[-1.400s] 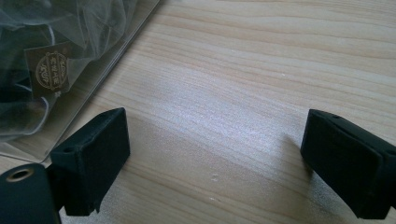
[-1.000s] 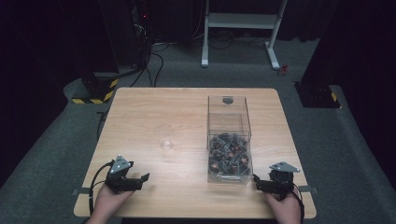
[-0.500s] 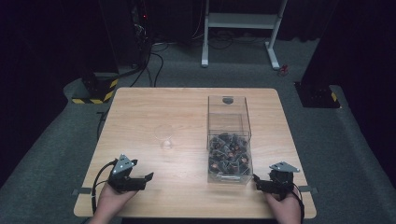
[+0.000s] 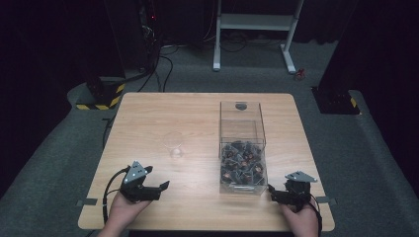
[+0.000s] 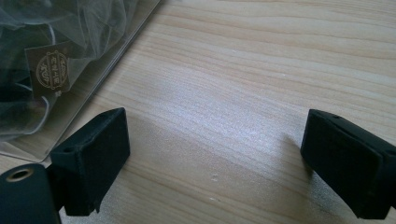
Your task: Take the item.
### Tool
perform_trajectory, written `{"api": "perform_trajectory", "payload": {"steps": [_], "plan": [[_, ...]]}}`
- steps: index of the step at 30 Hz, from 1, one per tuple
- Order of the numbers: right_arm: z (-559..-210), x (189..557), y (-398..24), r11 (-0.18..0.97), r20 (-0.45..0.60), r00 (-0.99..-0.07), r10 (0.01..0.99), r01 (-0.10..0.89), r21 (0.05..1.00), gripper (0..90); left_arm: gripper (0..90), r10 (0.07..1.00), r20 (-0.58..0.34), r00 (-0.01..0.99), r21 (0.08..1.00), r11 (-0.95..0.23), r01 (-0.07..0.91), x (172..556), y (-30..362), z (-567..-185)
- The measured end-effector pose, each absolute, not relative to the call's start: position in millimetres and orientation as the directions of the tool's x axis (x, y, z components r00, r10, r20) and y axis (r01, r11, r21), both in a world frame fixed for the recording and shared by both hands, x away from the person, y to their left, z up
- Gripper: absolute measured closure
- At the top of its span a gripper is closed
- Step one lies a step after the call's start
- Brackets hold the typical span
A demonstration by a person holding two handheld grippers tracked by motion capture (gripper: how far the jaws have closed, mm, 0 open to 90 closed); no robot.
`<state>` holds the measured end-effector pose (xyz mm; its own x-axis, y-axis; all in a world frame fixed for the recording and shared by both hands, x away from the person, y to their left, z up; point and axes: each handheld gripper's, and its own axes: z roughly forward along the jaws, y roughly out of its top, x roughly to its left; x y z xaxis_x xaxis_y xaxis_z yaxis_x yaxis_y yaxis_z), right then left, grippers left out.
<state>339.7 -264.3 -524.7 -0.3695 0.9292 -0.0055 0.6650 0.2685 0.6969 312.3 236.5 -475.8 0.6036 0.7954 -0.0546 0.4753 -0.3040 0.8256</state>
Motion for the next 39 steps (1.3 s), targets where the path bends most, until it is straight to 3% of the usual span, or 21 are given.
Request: {"api": "perform_trajectory", "payload": {"steps": [39], "plan": [[-525, 340, -264, 0.269, -0.004, -0.371, 0.929, 0.666, 0.696, 7.9, 14.9, 0.727, -0.071, 0.683, 0.861, -0.301, 0.411, 326, 190, -457]]}}
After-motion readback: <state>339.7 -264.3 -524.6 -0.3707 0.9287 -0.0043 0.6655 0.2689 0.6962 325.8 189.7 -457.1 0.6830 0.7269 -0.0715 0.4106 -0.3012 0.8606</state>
